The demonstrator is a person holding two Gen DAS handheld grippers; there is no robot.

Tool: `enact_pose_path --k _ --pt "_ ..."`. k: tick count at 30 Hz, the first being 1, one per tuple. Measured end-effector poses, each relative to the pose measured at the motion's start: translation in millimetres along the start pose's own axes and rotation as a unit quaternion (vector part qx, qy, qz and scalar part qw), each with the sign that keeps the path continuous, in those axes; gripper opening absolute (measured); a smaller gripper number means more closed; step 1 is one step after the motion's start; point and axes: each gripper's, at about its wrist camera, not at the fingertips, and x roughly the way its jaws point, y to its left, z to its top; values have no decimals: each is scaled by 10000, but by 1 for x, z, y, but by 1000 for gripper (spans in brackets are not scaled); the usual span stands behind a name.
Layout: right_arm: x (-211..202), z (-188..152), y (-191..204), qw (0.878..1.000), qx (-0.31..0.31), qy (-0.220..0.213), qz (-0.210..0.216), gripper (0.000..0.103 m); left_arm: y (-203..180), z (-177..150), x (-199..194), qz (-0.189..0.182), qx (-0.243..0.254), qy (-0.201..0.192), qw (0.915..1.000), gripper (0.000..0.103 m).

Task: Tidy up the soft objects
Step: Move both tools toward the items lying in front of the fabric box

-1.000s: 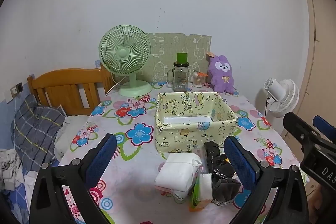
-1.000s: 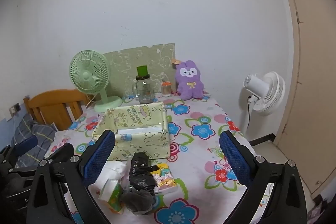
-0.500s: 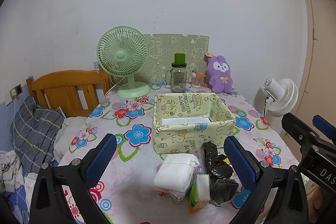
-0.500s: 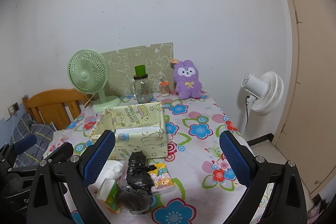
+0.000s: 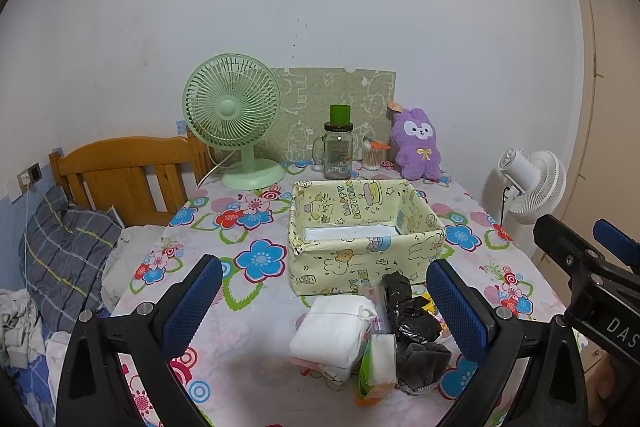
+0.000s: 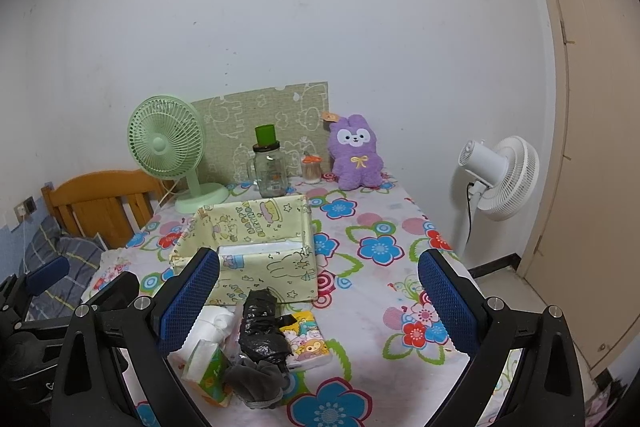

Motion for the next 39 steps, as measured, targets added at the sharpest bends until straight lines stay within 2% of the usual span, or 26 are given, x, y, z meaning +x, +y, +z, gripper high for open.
enact_pose_path --k 25,39 --pt "0 -2 -4 9998 141 37 116 101 -4 -3 -4 -76 -60 -72 9999 102" --pt "4 -5 0 9998 94 87 157 101 -3 -8 -2 -107 -94 -24 9999 97"
